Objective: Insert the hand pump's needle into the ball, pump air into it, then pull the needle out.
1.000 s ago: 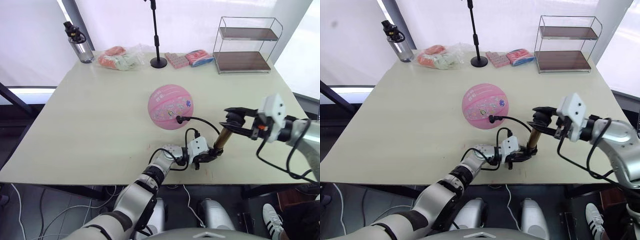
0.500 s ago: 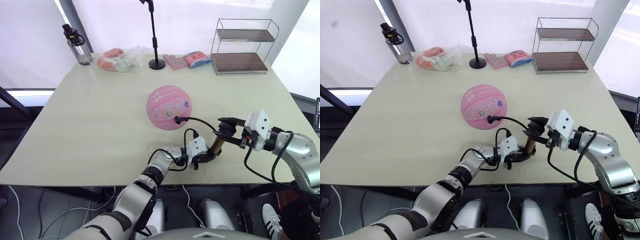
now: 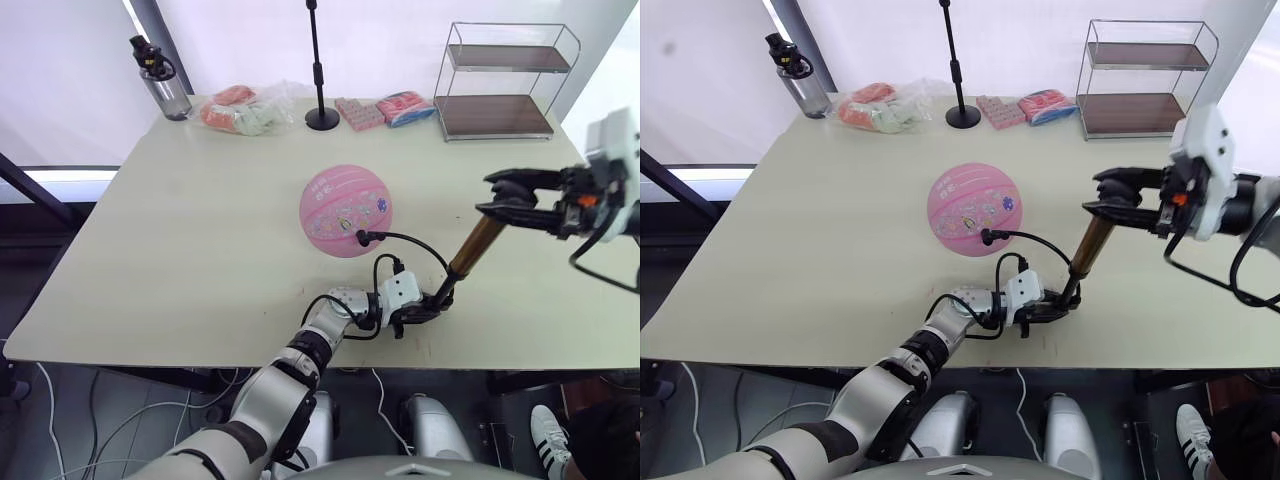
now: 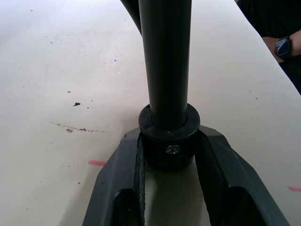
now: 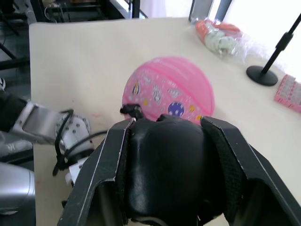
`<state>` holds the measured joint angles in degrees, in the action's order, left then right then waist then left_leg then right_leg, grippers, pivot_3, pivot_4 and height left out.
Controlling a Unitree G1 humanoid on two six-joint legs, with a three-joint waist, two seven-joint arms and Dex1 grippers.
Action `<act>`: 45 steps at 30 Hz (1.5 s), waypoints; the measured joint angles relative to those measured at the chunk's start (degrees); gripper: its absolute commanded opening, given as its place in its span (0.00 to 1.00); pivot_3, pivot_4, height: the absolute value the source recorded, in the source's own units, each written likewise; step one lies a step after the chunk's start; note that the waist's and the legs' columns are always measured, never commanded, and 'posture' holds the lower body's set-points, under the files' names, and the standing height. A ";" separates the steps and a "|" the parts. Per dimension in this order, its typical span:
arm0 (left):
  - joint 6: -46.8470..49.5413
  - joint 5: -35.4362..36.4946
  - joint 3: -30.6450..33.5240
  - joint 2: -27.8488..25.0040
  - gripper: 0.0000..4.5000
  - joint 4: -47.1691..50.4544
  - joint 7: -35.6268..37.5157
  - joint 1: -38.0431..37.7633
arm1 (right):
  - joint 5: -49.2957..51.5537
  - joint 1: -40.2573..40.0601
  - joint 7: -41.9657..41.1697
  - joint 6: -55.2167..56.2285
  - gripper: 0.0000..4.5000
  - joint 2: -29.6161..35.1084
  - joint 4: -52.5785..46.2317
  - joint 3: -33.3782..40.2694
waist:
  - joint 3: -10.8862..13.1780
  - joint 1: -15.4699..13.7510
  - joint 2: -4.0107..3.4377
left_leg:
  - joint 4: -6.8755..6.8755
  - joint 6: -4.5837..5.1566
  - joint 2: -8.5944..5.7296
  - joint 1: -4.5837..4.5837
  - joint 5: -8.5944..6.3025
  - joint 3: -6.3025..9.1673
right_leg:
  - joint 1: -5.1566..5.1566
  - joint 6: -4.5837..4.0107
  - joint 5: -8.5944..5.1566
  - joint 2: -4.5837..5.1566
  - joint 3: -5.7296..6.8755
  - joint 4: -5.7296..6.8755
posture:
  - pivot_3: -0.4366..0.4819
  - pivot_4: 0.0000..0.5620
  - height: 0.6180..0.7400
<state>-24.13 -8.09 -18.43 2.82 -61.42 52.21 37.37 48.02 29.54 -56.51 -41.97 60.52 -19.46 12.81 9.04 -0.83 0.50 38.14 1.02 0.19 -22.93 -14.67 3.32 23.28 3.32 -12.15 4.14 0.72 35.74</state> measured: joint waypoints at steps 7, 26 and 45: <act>0.00 0.07 0.03 0.02 0.24 0.01 0.00 0.01 | 1.99 3.20 -0.05 -3.00 0.41 1.59 0.67 1.06 | 0.04 0.01 0.04 | 0.01 0.00 0.01 -0.02 0.00 -0.01 | 0.02 0.01 0.01 -0.01 -0.01 0.00 | 0.48 0.27 0.93; 0.03 -0.74 -0.09 -0.58 0.24 -0.59 -0.71 -0.02 | -12.26 -15.22 4.07 13.32 0.41 -11.36 -3.04 -5.97 | -0.67 0.23 0.54 | -0.01 0.00 0.16 0.28 0.00 0.00 | -0.16 0.01 0.00 -0.14 0.01 0.02 | 0.48 0.27 0.93; 0.00 -0.71 -0.09 -0.17 0.24 -0.90 -0.74 0.18 | -19.13 -18.21 1.84 21.33 0.41 -14.20 2.29 -10.51 | -0.67 0.06 0.49 | 0.00 0.00 0.10 0.24 0.00 0.03 | -0.17 0.00 0.00 -0.11 0.02 0.02 | 0.48 0.27 0.93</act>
<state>-24.13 -8.79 -18.52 2.66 -62.32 51.47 37.54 28.89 11.32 -54.67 -20.64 46.32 -17.17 2.30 8.36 -0.78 0.99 38.15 1.01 0.29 -22.69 -14.67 3.35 23.10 3.32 -12.15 4.03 0.74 35.76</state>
